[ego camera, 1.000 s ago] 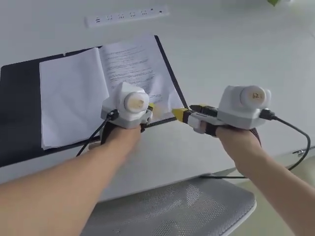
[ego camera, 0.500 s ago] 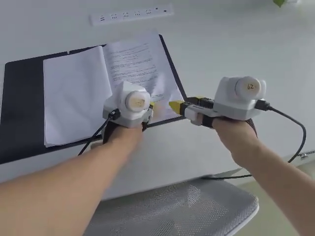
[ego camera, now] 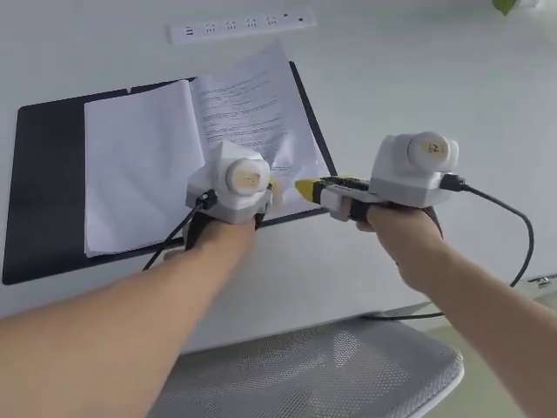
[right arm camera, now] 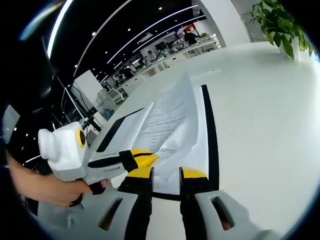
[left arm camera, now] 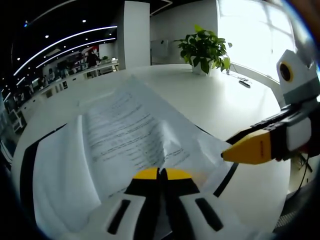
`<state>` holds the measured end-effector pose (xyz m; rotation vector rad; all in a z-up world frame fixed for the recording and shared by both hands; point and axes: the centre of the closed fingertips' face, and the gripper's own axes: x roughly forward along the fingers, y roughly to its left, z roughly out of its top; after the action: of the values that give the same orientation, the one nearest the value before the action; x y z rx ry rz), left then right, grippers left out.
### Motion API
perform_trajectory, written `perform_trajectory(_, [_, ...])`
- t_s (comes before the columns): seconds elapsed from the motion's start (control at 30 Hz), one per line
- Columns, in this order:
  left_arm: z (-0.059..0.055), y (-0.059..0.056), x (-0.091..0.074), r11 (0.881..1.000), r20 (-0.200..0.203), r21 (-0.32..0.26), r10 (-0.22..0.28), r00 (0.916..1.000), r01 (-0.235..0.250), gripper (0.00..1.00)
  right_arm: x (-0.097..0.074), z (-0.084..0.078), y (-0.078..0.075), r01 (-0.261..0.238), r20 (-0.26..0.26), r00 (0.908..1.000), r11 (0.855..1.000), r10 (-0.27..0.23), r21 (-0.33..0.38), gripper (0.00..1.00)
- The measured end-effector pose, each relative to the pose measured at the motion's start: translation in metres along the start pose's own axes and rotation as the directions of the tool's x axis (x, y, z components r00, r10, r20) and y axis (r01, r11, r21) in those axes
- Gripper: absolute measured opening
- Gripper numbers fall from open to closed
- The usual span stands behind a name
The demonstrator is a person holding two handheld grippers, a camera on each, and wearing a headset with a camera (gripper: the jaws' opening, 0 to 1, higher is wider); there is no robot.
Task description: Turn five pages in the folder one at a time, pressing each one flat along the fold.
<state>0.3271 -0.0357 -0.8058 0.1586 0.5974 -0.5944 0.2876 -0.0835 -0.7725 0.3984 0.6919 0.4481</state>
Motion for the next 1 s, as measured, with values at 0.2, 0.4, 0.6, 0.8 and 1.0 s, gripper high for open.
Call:
perform_trajectory(0.2, [0.001, -0.001, -0.001, 1.0, -0.003, -0.005, -0.005, 1.0, 0.005, 0.02, -0.001, 0.006, -0.004, 0.011, 0.034, 0.9993, 0.998, -0.013, 0.065, 0.03])
perform_trajectory(0.4, [0.002, -0.003, -0.003, 1.0, -0.007, -0.011, -0.01, 0.9999, 0.01, 0.05, -0.003, 0.01, 0.0, -0.003, 0.054, 0.9985, 0.995, -0.003, 0.103, 0.0])
perform_trajectory(0.6, [0.001, -0.003, -0.01, 1.0, -0.023, -0.021, -0.022, 0.9995, 0.021, 0.08, -0.008, 0.016, 0.004, -0.012, 0.079, 0.9968, 0.994, 0.004, 0.109, 0.0])
perform_trajectory(0.8, [-0.002, 0.001, -0.029, 0.999, -0.031, -0.042, -0.031, 0.999, 0.03, 0.07, -0.013, 0.024, 0.017, -0.041, 0.108, 0.9937, 0.994, 0.03, 0.1, 0.0])
perform_trajectory(1.0, [0.006, 0.014, -0.051, 0.997, 0.004, -0.062, -0.041, 0.9992, 0.041, 0.11, -0.02, 0.042, 0.042, -0.096, 0.155, 0.9842, 0.993, 0.085, 0.069, 0.0])
